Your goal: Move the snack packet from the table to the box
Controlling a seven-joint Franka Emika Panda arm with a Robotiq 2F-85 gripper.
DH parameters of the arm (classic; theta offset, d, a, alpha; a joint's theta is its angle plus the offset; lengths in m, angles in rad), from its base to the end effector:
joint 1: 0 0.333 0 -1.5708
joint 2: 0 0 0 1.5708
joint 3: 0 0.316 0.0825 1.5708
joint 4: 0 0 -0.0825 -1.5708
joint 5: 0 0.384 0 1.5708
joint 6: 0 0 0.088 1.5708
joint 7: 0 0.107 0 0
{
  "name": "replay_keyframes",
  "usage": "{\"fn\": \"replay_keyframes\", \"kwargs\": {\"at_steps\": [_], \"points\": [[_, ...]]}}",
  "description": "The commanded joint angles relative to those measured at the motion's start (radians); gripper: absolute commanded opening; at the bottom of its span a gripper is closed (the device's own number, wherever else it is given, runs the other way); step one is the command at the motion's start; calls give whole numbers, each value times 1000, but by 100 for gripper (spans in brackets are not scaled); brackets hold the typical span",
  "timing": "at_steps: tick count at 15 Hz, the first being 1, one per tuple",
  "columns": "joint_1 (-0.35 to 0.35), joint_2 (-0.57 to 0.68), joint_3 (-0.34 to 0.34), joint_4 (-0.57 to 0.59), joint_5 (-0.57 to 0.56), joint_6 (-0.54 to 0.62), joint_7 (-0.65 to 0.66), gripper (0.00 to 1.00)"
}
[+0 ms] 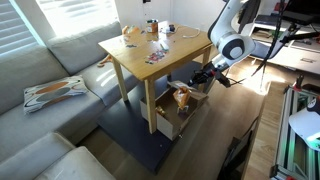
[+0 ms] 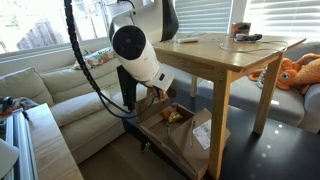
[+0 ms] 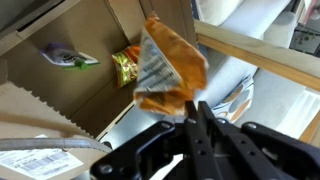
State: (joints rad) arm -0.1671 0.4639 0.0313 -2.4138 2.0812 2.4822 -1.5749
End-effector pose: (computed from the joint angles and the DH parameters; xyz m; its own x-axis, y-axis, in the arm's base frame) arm 0.4251 -0.0597 0.0954 0.7672 -0.6011 0.2238 -0.3019 -0.6463 -0.7009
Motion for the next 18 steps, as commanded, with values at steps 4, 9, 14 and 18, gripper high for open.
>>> {"fn": "replay_keyframes", "kwargs": {"at_steps": [4,9,14,18], "points": [[179,24,-109,-35,-262,23,123,63],[232,-100,-142,-182,-683,39,385,99],[221,-143,-126,-216,-911,91,534,100],[250,-165,-144,-224,-913,86,551,100]]}}
